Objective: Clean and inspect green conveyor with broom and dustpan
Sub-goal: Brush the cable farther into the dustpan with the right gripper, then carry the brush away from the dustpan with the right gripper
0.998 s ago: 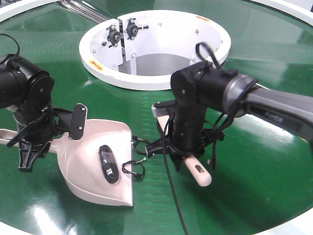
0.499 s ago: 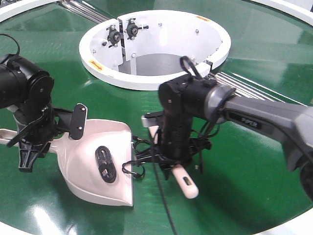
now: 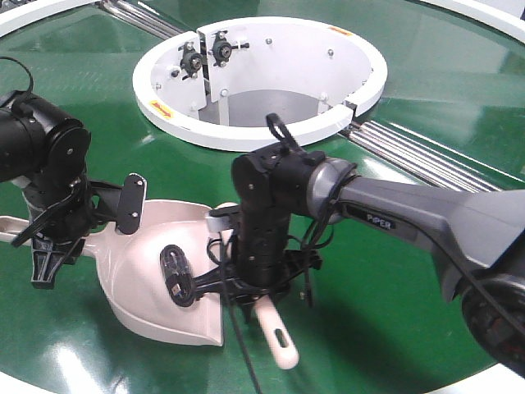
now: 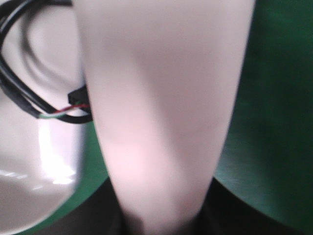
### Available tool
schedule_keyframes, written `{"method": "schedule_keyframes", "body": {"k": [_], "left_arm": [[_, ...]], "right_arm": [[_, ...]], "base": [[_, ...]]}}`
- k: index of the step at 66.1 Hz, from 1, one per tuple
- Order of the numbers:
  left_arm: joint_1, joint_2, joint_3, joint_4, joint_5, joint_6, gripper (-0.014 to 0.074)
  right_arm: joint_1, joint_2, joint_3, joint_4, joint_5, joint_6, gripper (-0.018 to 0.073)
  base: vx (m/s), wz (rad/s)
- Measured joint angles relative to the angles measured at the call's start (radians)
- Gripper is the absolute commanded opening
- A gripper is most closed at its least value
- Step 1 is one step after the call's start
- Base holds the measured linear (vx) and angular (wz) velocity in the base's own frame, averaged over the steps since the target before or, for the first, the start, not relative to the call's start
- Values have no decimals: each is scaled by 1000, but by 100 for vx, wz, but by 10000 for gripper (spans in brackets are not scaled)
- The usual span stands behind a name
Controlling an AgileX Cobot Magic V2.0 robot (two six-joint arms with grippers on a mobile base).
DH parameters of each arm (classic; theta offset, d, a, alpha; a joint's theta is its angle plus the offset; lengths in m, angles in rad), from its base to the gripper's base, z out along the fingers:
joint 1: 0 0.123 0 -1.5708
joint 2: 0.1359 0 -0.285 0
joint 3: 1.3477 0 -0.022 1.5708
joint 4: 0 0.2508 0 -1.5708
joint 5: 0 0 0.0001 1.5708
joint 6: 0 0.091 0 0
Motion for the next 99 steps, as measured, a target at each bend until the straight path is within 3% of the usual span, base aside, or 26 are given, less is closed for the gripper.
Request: {"method": "schedule_keyframes", "body": {"k": [20, 36, 73, 84, 99], "left_arm": [[0, 0, 0, 0, 0, 0, 2], [0, 0, 0, 0, 0, 0, 2], [0, 0, 0, 0, 0, 0, 2], [0, 0, 0, 0, 0, 0, 2], [0, 0, 0, 0, -1, 0, 2]], "right_arm": [[65, 4, -126, 58, 2, -41, -1], [75, 4, -196, 136, 8, -82, -1], [75, -13, -199, 25, 13, -77, -1], [39, -66, -199, 19, 17, -78, -1], [-69, -157, -186, 14, 18, -97, -1]], "base": [[0, 0], [0, 0], [0, 0], [0, 0], [0, 0]]}}
